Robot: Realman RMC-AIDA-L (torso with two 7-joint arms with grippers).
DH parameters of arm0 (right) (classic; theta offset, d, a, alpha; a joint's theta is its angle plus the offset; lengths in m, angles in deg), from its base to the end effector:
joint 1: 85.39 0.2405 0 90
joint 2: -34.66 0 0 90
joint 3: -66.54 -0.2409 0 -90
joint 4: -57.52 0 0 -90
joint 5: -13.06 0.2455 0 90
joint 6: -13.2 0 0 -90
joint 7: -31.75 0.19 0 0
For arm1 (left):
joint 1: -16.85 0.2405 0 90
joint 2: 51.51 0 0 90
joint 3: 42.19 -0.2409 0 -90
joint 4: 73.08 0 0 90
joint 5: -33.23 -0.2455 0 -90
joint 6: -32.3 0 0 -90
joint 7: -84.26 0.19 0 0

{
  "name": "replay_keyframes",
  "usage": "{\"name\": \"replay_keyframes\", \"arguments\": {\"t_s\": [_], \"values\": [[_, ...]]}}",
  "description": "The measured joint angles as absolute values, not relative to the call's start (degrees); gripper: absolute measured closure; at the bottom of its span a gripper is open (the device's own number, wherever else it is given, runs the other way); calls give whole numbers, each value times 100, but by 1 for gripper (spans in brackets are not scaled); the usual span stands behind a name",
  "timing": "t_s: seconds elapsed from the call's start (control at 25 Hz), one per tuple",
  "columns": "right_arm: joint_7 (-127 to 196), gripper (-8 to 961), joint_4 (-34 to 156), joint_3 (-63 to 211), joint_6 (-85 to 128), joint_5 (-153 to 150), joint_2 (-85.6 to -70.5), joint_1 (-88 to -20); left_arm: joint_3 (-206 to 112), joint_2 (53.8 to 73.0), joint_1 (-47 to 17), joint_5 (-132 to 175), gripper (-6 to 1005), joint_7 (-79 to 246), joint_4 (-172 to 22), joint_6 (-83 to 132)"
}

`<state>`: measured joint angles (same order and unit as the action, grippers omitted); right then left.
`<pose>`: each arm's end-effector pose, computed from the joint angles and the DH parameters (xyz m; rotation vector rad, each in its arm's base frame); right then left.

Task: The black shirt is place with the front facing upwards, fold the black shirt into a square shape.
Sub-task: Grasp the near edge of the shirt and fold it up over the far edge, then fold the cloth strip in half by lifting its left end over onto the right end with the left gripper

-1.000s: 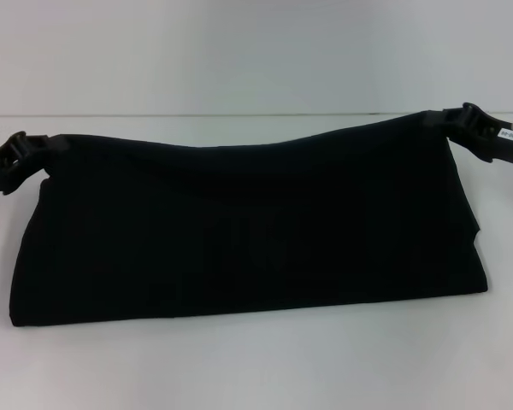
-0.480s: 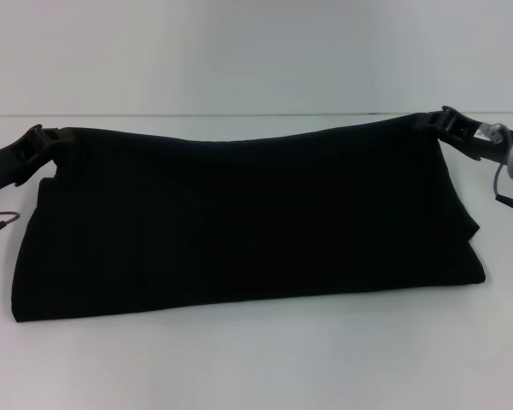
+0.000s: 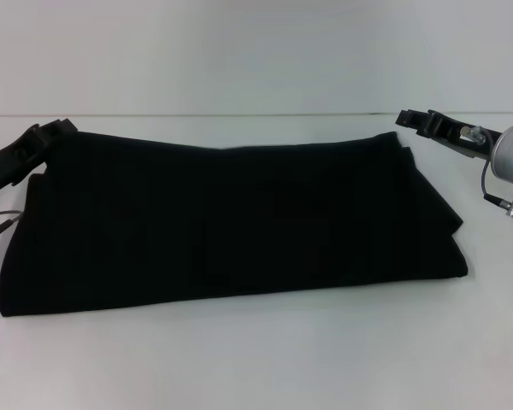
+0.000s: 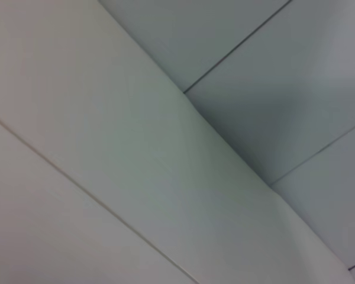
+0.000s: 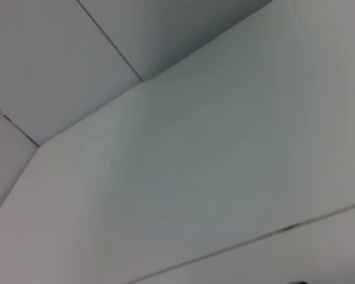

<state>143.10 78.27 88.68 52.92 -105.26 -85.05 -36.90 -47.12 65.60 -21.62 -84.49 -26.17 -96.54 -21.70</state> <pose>0.2757 0.5092 -0.0372 -1.7952 1.4664 0.7123 -0.3507 0.4602 0.0260 -1.5396 -1.5978 -0.9826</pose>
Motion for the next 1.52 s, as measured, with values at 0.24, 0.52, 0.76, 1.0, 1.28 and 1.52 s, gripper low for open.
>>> {"name": "replay_keyframes", "arguments": {"t_s": [0.24,0.52,0.76,1.0,1.28,1.52], "values": [[14296,481,7855,8887,5396,-10265,-8457,-3814,-4743,6554,-2070,-8272,557,-2612,-9654,-2175],[14291,326,7895,8849,5738,-10235,-8412,-3938,-4960,6541,-2066,-8304,354,-2637,-9655,-1980],[14093,328,7897,8847,5818,-10233,-8440,-4014,-5222,6450,-2007,-8366,353,-2721,-9538,-1716],[14077,327,7897,8847,5829,-10233,-8451,-4050,-5170,6423,-1707,-8232,353,-2734,-9564,-1626],[12870,301,7897,8871,7173,-10234,-8398,-4219,-5193,6276,-1209,-7702,354,-2395,-9796,-3113],[10855,275,7906,9086,8494,-10285,-8417,-4555,-5263,6077,-893,-7780,263,-2566,-9896,-4683]]}}
